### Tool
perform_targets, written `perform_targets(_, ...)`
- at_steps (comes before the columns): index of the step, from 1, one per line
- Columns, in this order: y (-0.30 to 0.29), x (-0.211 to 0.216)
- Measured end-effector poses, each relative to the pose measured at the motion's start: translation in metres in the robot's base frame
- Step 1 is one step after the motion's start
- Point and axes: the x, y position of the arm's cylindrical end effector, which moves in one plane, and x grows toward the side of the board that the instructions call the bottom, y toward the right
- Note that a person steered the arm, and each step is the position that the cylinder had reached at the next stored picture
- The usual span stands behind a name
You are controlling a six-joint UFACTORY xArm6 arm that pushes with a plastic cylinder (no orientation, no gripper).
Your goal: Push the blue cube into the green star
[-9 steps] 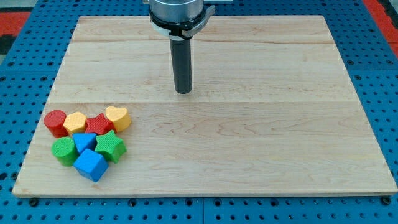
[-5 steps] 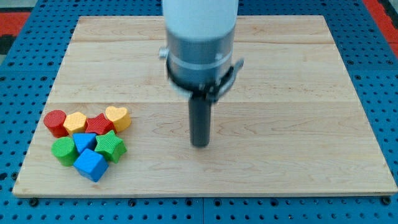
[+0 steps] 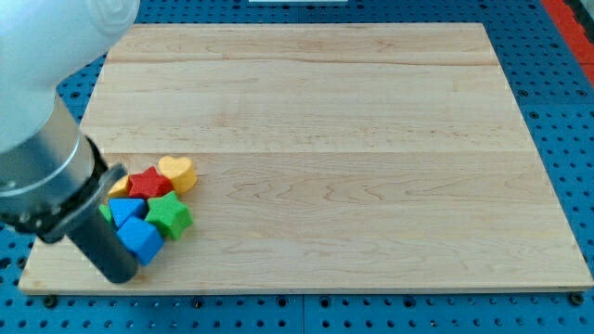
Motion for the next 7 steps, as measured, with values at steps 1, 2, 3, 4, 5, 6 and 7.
perform_targets(1,0.005,-0.038)
perform_targets(2,0.031,-0.062)
perform_targets(3,0.047,-0.054)
perform_targets(4,0.048,-0.011)
perform_targets(5,0.105,-0.043)
perform_targets(6,0.142,-0.079)
perform_targets(7,0.152,-0.09)
